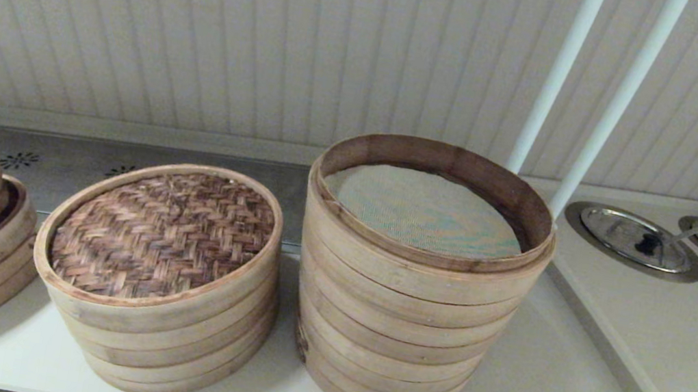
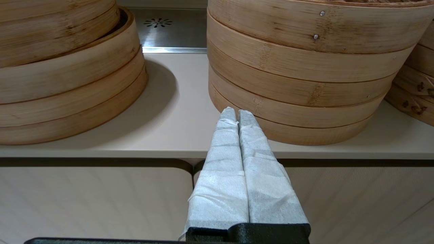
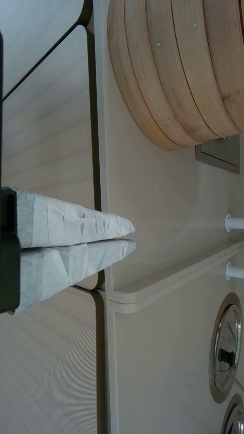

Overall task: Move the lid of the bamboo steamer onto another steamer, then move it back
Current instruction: Pick up the steamer

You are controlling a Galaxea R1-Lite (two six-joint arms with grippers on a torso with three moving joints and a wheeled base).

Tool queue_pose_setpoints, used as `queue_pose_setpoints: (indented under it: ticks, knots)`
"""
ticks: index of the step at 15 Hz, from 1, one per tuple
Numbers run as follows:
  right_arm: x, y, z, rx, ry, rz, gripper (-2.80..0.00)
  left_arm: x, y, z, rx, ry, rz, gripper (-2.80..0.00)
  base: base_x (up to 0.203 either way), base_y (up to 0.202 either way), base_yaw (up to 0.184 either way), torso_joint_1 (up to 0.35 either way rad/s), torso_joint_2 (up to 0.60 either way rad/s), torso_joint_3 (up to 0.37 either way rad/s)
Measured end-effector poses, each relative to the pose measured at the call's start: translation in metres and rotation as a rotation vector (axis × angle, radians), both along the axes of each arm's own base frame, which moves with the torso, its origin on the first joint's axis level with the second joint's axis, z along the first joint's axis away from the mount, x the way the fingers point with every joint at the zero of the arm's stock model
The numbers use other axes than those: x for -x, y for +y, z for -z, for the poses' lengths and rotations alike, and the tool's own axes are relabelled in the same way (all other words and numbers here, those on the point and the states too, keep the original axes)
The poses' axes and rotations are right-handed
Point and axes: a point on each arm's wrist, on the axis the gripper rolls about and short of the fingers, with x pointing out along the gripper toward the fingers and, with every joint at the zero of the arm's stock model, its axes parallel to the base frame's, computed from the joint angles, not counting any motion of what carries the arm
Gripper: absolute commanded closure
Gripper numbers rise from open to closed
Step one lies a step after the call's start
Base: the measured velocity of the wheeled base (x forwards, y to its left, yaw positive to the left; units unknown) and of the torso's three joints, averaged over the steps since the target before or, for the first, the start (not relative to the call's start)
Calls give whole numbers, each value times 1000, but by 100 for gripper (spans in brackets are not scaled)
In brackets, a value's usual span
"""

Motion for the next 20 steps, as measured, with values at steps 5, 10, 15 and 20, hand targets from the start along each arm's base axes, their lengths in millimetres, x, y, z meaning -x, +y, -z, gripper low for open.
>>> queue_pose_setpoints:
  ticks: [5, 10, 15, 20]
  knots:
    - [0, 0, 0, 0, 0, 0, 0, 2, 0, -4, -26, 8, -5, 0, 0, 0, 0, 0, 0, 0]
    - [0, 0, 0, 0, 0, 0, 0, 13, -1, -73, -30, 23, 32, 0, 0, 0, 0, 0, 0, 0]
    - [0, 0, 0, 0, 0, 0, 0, -28, -2, -157, -23, 142, 96, 0, 0, 0, 0, 0, 0, 0]
    - [0, 0, 0, 0, 0, 0, 0, -109, -10, -221, 9, 323, 179, 0, 0, 0, 0, 0, 0, 0]
